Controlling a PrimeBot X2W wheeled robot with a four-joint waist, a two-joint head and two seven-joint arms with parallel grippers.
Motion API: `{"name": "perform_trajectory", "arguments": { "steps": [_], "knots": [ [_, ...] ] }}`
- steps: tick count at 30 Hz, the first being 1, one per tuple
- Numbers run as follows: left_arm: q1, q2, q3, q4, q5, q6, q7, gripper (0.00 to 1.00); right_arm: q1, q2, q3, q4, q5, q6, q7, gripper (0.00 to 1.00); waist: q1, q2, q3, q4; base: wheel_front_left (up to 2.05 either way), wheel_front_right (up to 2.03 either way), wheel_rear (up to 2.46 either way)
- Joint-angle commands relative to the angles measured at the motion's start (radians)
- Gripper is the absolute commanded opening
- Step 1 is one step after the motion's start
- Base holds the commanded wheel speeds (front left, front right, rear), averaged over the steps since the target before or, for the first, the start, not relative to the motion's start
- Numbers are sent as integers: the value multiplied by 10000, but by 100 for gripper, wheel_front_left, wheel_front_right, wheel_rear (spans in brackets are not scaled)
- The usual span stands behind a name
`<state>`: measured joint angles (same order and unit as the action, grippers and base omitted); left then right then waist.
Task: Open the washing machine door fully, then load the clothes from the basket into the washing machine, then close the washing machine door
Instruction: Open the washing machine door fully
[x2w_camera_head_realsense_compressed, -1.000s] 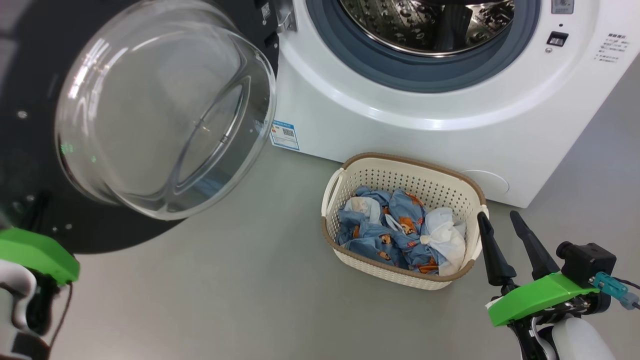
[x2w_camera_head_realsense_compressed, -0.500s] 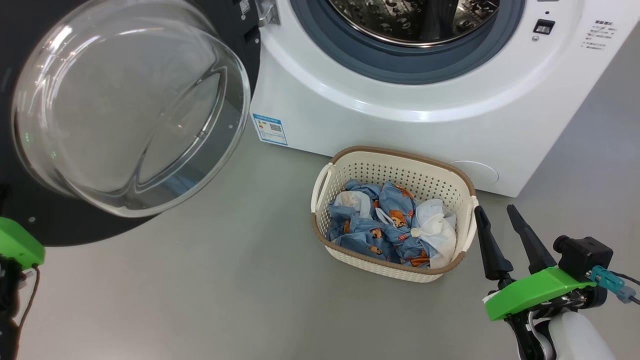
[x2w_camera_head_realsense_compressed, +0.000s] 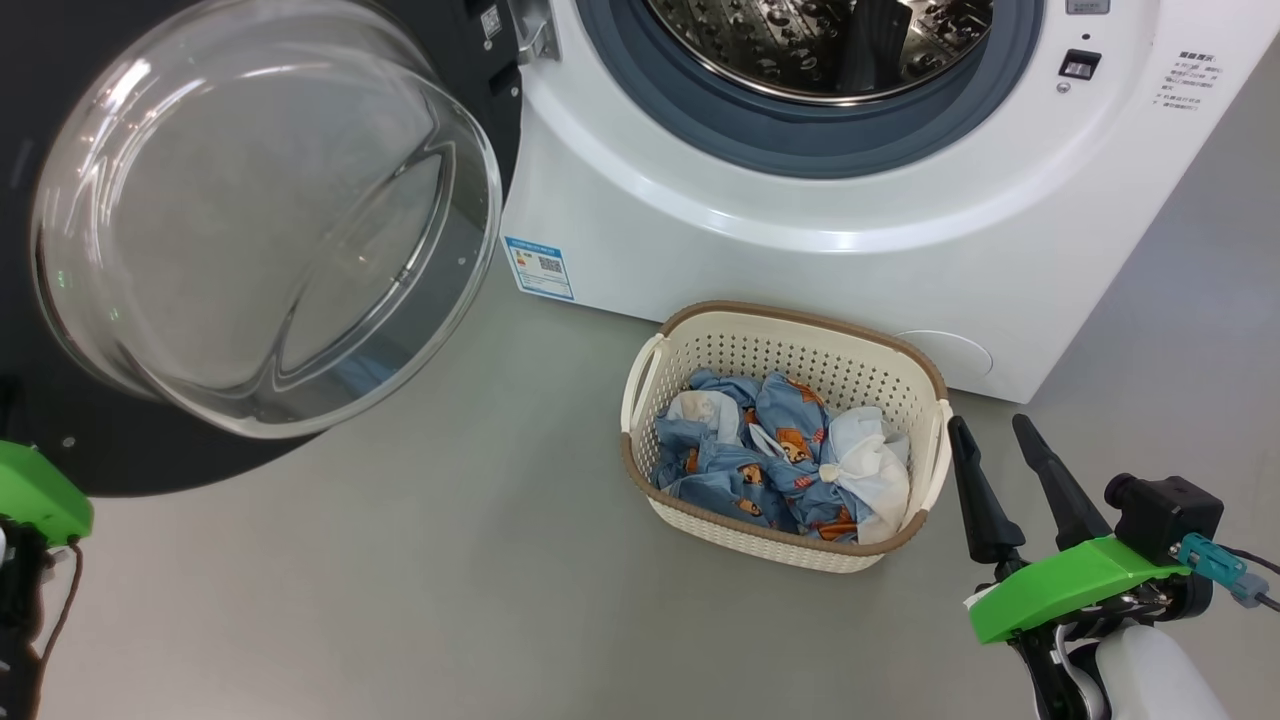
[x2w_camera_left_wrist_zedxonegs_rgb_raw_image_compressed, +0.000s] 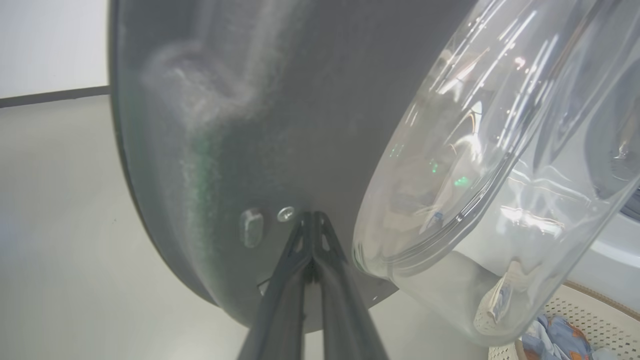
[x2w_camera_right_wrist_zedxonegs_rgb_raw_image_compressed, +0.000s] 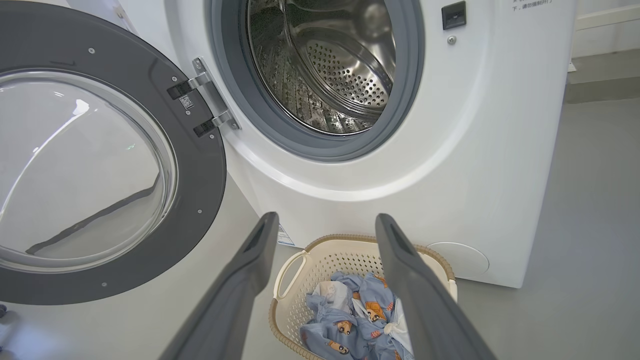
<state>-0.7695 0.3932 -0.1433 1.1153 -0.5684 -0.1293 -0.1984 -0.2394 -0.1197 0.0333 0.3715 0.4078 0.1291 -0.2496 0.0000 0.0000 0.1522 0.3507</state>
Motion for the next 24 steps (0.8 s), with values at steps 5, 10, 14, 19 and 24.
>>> {"name": "perform_trajectory", "arguments": {
  "steps": [5, 10, 14, 19, 24],
  "knots": [
    [-50, 635, -111, -501, -81, -9, -440, 0, -130, -26, 253, -246, 20, 16, -122, 100, 0, 0, -76, 22, 0, 0, 0],
    [417, 501, -288, -1035, -362, -11, -563, 0, -90, -99, 230, -238, 19, 16, -122, 100, 0, 0, -120, 42, 0, 0, 0],
    [873, 393, -278, -1572, -488, -12, -613, 0, -66, -126, 250, -229, 0, 16, -122, 100, 0, 0, -175, 34, 0, 0, 0],
    [1530, 237, -147, -2528, -484, -9, -629, 5, -14, -177, 289, -217, 12, 16, -122, 100, 0, 0, -290, -18, 0, 0, 0],
    [2640, -23, 282, -4138, -359, 223, -632, 100, 69, -206, 381, -220, 44, 16, -122, 100, 0, 0, -470, -236, 0, 0, 0]
  ]
}}
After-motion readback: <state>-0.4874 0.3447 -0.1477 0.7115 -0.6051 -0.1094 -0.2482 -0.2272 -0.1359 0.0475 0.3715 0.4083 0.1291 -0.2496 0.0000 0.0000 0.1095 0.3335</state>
